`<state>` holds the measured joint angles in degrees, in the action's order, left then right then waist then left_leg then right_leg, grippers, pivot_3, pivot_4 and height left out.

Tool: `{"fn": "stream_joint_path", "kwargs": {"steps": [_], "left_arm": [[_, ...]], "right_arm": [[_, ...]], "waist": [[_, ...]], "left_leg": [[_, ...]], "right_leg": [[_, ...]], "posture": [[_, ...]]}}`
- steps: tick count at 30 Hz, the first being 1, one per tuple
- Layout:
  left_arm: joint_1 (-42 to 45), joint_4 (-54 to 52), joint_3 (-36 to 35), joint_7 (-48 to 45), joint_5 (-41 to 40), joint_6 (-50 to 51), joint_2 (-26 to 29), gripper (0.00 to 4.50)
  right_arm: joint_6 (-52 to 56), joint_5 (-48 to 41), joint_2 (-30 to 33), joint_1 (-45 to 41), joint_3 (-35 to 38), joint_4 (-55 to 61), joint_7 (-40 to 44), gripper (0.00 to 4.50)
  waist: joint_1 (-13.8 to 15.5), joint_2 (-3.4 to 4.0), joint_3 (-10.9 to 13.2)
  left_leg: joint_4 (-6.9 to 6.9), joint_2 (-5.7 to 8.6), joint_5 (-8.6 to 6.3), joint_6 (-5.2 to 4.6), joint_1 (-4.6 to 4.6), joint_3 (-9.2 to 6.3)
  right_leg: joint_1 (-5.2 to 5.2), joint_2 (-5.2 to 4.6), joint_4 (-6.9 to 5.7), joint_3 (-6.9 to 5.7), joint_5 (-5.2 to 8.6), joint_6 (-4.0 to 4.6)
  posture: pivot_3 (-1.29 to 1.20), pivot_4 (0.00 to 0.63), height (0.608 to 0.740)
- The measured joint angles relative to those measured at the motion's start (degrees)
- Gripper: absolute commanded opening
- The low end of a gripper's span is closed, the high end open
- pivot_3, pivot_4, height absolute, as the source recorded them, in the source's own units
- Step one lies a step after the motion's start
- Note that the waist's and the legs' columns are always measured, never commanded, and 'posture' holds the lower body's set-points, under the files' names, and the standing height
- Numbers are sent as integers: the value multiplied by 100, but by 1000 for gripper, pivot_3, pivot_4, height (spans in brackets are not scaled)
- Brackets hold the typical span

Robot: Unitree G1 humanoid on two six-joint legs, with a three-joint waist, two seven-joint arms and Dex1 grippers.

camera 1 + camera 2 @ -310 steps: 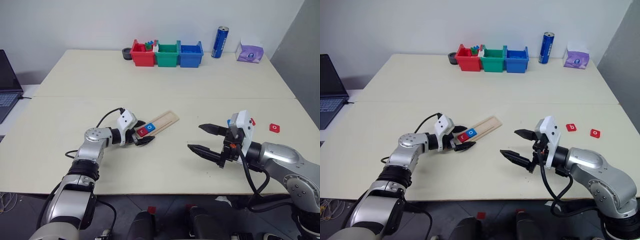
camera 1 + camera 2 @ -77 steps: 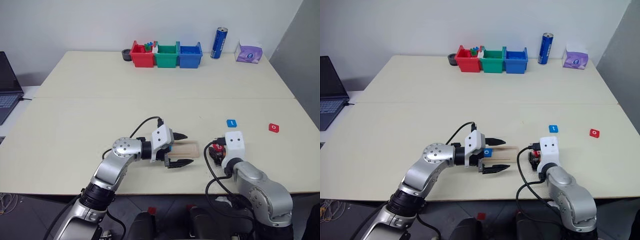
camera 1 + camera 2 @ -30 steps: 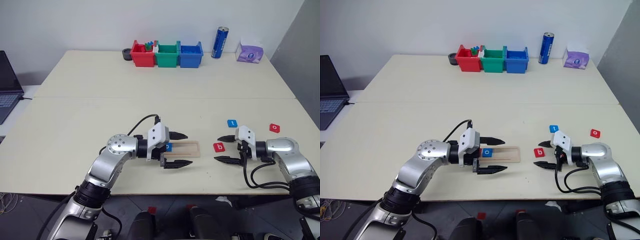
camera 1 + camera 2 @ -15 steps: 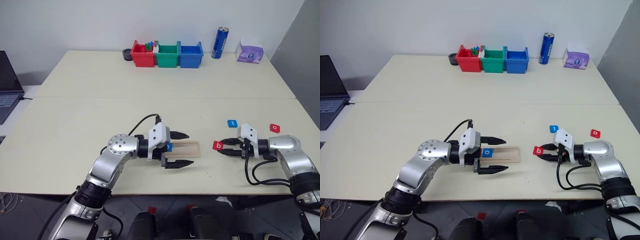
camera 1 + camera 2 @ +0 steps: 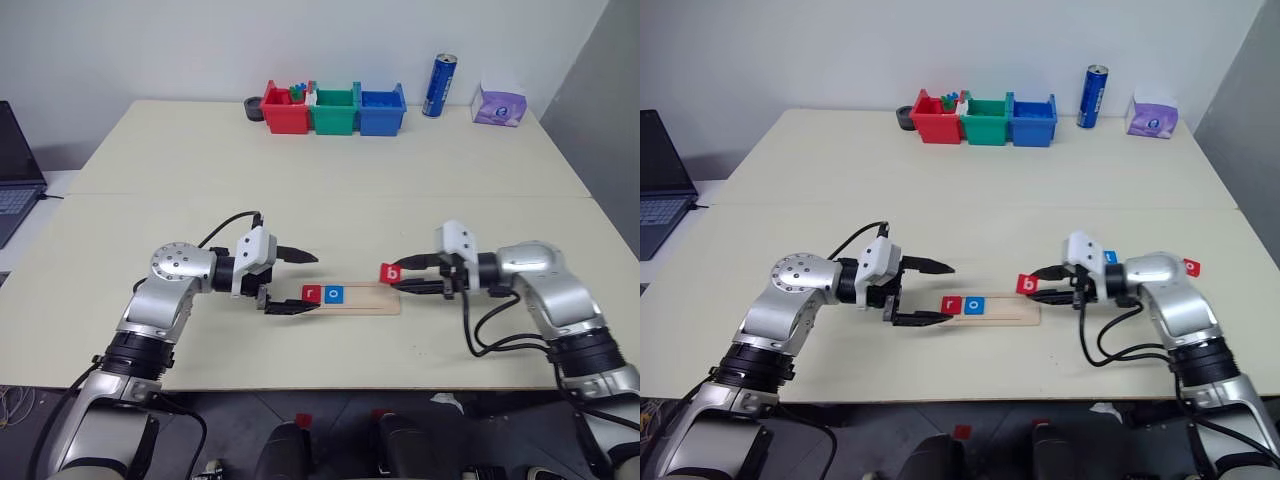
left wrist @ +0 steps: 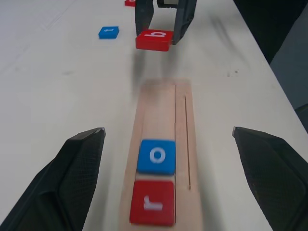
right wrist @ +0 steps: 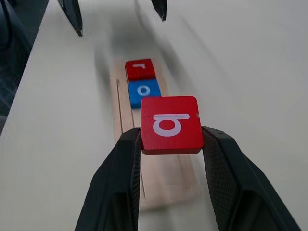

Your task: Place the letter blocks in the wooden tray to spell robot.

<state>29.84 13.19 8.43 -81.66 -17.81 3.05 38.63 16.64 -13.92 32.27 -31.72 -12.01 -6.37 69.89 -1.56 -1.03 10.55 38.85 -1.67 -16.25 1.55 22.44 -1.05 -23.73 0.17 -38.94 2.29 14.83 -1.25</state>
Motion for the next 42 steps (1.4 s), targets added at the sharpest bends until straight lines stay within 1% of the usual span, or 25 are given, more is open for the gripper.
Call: {"fn": "stream_joint_path", "kwargs": {"steps": [2,5,21,35,42], "left_arm": [[-74,62,1,-174,24,-106,124,4500],[-91,120,1,-255,36,-136,153,4500],[-84,78,8,-30,124,-114,-16,4500],[-158,-156,8,-2,120,-87,-14,4500],[-197,-156,8,-2,122,-91,-14,4500]], "right_arm": [[-11,124,-144,2,-163,-110,-74,1455],[-46,202,-201,2,-249,-172,-164,1455],[-405,619,-644,-99,-518,-648,-252,1455],[-790,883,-813,-342,-609,-1194,-242,1455],[-889,949,-816,-346,-642,-1225,-163,1455]], "waist": [[14,0,0],[35,0,0],[-9,0,0],[-9,0,0],[-9,0,0]], "left_leg": [[2,3,0,0,16,1],[10,5,1,1,40,-1],[8,1,1,1,38,-4],[8,1,1,1,36,-5],[8,1,1,1,36,-6]], "right_leg": [[-15,-6,-2,-1,0,0],[-34,-10,-5,-4,-1,1],[-35,-6,-9,-5,-1,1],[-35,-7,-11,-4,-2,1],[-35,-7,-11,-5,-2,1]], "posture": [[0,150,740],[0,150,740],[0,150,740],[0,150,740],[0,150,740]]}}
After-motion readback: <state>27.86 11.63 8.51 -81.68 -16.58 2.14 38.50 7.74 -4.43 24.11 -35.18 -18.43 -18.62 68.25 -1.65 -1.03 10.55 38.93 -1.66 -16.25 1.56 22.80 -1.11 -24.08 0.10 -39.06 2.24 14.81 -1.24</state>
